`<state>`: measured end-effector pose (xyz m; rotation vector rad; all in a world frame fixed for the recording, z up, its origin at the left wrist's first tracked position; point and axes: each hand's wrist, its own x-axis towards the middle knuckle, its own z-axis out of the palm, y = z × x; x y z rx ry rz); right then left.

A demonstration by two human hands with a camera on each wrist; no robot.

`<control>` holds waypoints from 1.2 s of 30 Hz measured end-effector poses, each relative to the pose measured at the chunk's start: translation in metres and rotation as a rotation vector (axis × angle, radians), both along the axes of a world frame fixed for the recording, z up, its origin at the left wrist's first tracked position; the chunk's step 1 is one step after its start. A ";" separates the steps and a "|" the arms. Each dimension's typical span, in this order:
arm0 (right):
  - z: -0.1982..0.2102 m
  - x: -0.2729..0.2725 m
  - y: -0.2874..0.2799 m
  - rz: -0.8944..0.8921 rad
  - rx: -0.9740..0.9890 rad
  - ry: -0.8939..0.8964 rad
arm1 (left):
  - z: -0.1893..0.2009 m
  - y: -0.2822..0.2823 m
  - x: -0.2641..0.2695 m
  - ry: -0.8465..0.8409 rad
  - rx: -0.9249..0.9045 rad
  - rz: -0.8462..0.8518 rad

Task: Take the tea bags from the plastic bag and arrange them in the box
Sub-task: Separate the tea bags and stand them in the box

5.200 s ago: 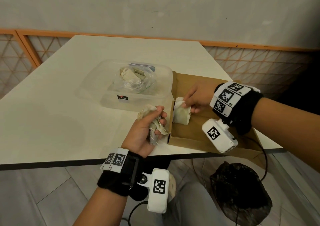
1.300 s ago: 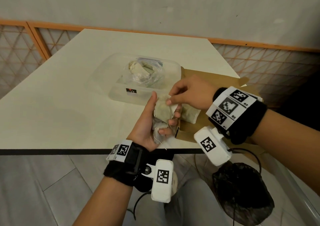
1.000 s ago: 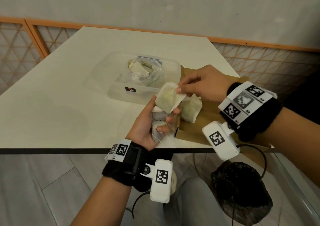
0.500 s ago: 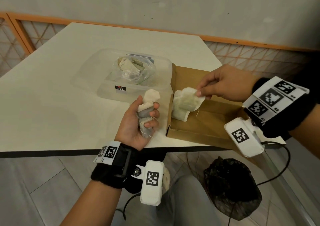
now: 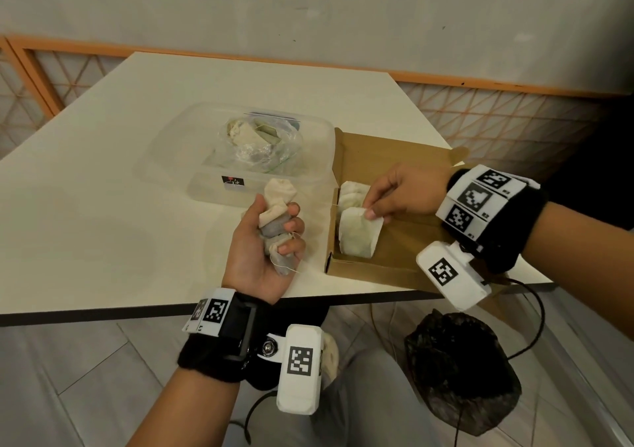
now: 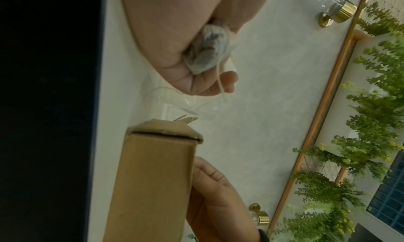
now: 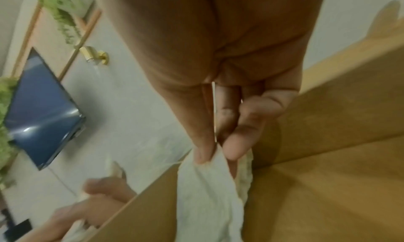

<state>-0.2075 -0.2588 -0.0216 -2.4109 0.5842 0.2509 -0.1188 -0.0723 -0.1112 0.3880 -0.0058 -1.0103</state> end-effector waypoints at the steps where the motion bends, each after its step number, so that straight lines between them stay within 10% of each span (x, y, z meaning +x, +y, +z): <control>1: 0.000 0.002 -0.002 -0.024 0.012 -0.012 | 0.000 0.000 0.000 -0.001 0.003 0.000; 11: 0.015 -0.005 -0.005 -0.131 -0.105 -0.071 | -0.001 0.000 0.001 -0.016 0.004 -0.019; 16: -0.003 -0.029 0.002 -0.206 0.215 0.196 | -0.001 -0.001 0.000 -0.026 0.009 -0.035; 23: -0.017 -0.018 0.014 -0.402 0.559 0.084 | -0.001 0.000 0.000 -0.028 0.011 -0.022; 36: 0.012 0.018 0.070 0.084 -0.047 -0.242 | 0.007 -0.003 -0.006 -0.193 0.120 -0.098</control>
